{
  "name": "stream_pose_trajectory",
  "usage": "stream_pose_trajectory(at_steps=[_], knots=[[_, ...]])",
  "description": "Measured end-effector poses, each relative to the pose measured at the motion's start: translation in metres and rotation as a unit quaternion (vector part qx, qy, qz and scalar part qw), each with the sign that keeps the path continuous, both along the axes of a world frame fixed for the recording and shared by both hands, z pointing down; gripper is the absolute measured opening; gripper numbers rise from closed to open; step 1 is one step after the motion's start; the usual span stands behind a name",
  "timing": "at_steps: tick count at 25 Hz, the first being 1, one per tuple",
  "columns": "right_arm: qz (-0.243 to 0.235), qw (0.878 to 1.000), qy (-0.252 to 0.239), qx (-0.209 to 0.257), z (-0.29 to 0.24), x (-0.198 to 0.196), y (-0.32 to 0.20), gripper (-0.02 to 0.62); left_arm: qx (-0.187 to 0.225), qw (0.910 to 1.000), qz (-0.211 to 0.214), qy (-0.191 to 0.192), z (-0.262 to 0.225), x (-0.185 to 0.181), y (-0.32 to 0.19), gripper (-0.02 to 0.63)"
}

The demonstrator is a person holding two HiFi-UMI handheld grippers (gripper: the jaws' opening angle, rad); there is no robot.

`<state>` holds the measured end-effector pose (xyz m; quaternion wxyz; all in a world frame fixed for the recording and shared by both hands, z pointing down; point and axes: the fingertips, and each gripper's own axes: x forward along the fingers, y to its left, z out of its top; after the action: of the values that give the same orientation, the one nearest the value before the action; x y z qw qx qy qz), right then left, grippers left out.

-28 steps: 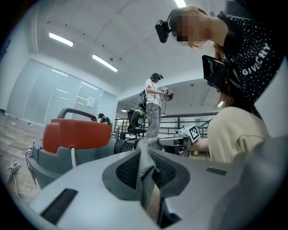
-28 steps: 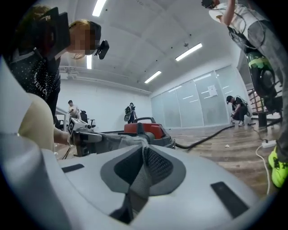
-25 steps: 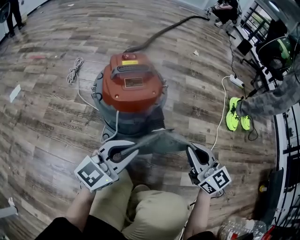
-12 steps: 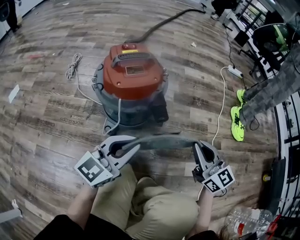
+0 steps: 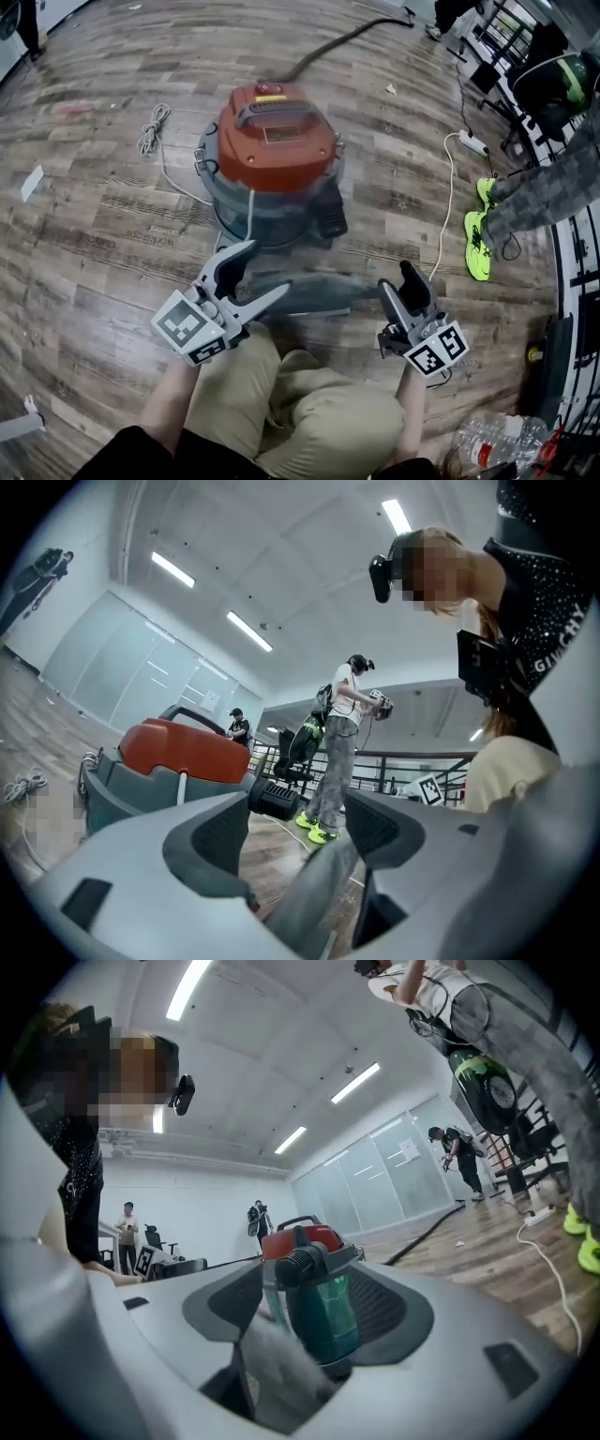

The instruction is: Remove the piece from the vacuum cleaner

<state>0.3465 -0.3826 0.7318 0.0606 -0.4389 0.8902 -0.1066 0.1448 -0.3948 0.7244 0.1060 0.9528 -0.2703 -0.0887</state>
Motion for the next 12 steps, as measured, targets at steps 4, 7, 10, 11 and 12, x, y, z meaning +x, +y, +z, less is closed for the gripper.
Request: stream_pose_trajectory(at_steps=[4,7,10,11,12], knots=[[-0.022,0.998,0.059,0.003,0.011,-0.015,0.003,0.262,0.019,0.9977,-0.005,-0.064,0.012,-0.001,0.005,0.247],[-0.026,0.998,0.060,0.002,0.017,-0.021,0.005,0.012,0.012,0.9969,-0.024,-0.074,0.017,-0.004,0.007,0.008],[-0.059,0.996,0.069,0.012,0.016,-0.034,0.015,0.011,0.015,0.9975,-0.008,-0.069,0.017,0.001,0.015,0.008],[-0.070,0.994,0.082,0.020,0.014,-0.040,0.018,0.011,0.018,0.9973,-0.004,-0.071,0.016,0.003,0.017,0.008],[-0.080,0.992,0.092,0.027,0.012,-0.045,0.020,0.011,0.019,0.9971,-0.001,-0.074,0.016,0.004,0.018,0.008]])
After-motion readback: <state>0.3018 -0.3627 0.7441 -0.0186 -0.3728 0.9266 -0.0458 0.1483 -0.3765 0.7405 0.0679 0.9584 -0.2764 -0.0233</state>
